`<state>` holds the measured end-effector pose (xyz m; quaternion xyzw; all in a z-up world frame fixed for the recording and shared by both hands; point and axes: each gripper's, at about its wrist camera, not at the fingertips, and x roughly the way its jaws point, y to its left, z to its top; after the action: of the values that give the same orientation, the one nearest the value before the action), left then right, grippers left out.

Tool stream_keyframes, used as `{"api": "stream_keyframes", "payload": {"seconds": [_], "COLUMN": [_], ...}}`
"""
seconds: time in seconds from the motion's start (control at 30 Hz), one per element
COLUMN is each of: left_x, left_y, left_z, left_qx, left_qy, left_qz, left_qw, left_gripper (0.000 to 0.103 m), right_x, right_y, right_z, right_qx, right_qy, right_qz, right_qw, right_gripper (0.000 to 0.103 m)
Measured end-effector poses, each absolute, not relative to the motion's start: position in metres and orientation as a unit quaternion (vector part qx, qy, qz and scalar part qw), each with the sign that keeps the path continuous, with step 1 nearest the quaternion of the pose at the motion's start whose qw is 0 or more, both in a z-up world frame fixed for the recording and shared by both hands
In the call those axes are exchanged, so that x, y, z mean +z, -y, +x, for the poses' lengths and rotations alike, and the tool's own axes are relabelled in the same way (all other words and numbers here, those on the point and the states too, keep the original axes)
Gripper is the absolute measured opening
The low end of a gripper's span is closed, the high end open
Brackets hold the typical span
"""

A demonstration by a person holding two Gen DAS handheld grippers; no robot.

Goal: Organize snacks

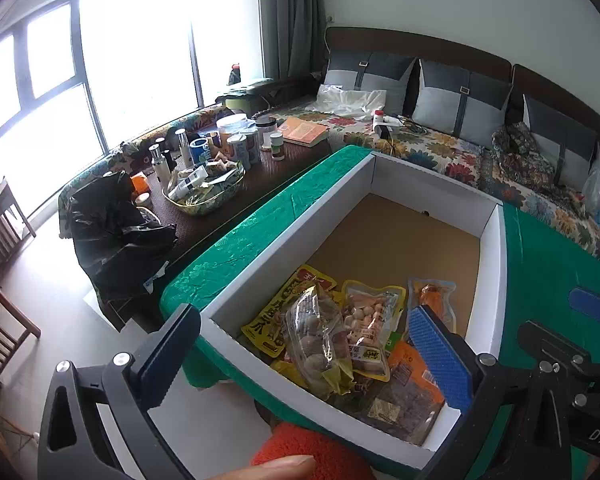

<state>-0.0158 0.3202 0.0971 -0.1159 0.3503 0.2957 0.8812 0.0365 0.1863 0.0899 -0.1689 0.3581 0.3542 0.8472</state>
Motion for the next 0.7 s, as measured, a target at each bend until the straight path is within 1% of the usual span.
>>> {"api": "stream_keyframes", "payload": {"seconds": [0.3, 0.7], "left_x": [0.0955, 0.0908], "left_y": [-0.3212, -0.3229], "left_z": [-0.0157, -0.0149], "left_qx": [0.320, 0.319], "left_qy": [-0.349, -0.357], "left_qz": [-0.098, -0.106], "left_qw": [0.875, 0.872], "left_gripper": [0.103, 0.103], "right_x": [0.0859, 0.0822], "right_y": [-0.1915, -0.1922], "right_z": [0.0369, 0.0366], "right_qx": [0.354, 0.357], "right_qy": [-0.361, -0.364], "right_qz": [-0.172, -0.173], "right_qw": [0.845, 0.843], "right_gripper": [0.083, 0.083]}}
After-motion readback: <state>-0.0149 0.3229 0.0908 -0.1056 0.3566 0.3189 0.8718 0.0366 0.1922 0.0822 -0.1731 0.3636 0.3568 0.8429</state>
